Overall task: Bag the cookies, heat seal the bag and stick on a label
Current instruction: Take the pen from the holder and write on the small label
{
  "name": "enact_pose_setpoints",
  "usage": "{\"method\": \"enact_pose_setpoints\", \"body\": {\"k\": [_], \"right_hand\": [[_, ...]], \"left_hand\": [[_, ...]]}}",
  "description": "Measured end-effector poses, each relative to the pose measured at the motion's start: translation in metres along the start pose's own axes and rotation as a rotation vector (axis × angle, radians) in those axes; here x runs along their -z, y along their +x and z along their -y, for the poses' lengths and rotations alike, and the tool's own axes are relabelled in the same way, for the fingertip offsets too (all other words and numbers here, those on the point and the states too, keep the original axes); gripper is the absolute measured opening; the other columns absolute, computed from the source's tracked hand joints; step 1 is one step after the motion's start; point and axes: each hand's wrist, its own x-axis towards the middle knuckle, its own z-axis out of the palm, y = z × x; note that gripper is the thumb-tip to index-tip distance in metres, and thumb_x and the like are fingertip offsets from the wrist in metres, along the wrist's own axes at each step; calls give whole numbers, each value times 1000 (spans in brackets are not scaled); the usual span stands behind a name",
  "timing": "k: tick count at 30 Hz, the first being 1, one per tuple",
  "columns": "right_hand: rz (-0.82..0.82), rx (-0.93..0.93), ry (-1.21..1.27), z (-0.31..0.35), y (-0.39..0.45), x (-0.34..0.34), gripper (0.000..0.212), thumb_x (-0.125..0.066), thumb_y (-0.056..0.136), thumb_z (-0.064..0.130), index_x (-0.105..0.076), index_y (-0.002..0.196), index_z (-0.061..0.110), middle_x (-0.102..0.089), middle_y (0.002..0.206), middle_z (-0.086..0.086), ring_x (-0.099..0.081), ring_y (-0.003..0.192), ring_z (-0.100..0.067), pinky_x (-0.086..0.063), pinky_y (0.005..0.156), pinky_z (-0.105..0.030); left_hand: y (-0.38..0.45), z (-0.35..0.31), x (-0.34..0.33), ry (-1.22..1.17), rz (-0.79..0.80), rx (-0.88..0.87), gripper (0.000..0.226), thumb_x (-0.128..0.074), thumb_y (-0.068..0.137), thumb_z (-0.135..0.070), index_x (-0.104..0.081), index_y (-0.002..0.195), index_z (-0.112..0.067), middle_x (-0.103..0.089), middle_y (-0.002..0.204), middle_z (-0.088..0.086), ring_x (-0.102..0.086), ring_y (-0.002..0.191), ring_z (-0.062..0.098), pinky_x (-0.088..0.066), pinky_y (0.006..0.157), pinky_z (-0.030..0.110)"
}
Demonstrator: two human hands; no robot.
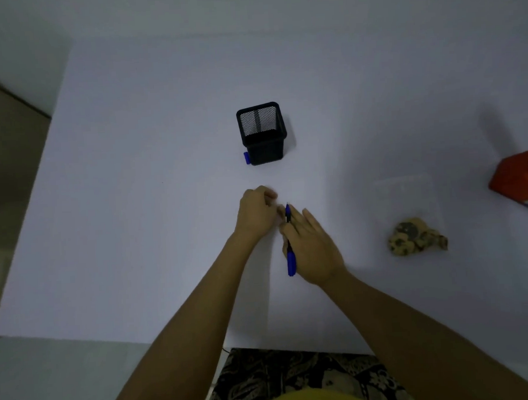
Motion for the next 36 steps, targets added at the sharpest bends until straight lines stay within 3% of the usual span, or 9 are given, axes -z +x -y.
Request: {"method": "enact_pose_setpoints", "body": {"k": [6,8,10,12,17,21,26,30,36], "right_hand": [[-102,-77,149,8,6,11,23,-56,85,19,-49,106,10,-68,107,-15,-64,108,-29,-34,112,-47],[-111,-203,241,18,12,14,26,-62,85,18,-50,106,9,-69,102,-10,-65,99,-24,-36,111,-46],[-140,-323,398,32,21,17,18,-64,86,15,-55,99,7,-66,96,-8,-63,89,-21,-49,96,-45],[-169,-456,654,47,29,26,4,-53,92,12,-55,90,10,-58,85,-4,-54,75,-15,-51,72,-31],[-205,-806,1189,67,45,44,33,-45,97,23,-47,65,16,-48,57,5,-44,54,-7,-41,56,-22],[-208,-800,1172,66,51,43,35,-44,97,22,-44,62,15,-45,52,6,-40,47,-4,-39,50,-18],[-146,-814,1138,61,50,44,30,-48,91,15,-44,62,14,-42,58,-3,-37,54,-12,-41,65,-32],[-168,-712,953,54,46,49,28,-49,90,-1,-48,70,20,-46,59,6,-47,49,-1,-39,53,-9],[-383,-674,756,47,53,47,28,-60,84,-8,-44,74,13,-44,63,7,-46,54,3,-39,52,-7]], "left_hand": [[-7,4,4,-198,-92,79,26,-68,83,-2,-65,108,-4,-70,98,14,-66,86,19,-54,81,24],[-10,3,3,-232,-115,84,27,-69,83,-3,-64,109,-6,-69,93,10,-64,83,17,-51,72,14],[-13,0,3,-240,-155,69,27,-68,83,-5,-64,110,-8,-67,88,7,-62,79,14,-46,66,9],[-15,-1,2,-276,-179,71,26,-67,83,-3,-63,109,-9,-66,82,6,-62,73,15,-52,66,19],[-20,0,11,-328,-198,130,28,-67,83,-2,-61,109,-9,-68,78,8,-61,59,12,-50,50,11],[-24,1,17,-370,-190,165,25,-60,84,-5,-61,109,-10,-67,72,3,-61,49,3,-44,45,3],[-23,4,22,-320,-178,172,25,-58,84,-8,-64,109,-8,-70,97,8,-68,77,19,-50,61,15],[-23,9,23,-353,-123,181,23,-61,83,-6,-64,105,-8,-72,93,11,-71,79,21,-60,77,33],[-25,10,14,-230,-118,28,14,-63,89,-17,-68,99,-9,-65,96,1,-56,81,10,-38,63,8]]}}
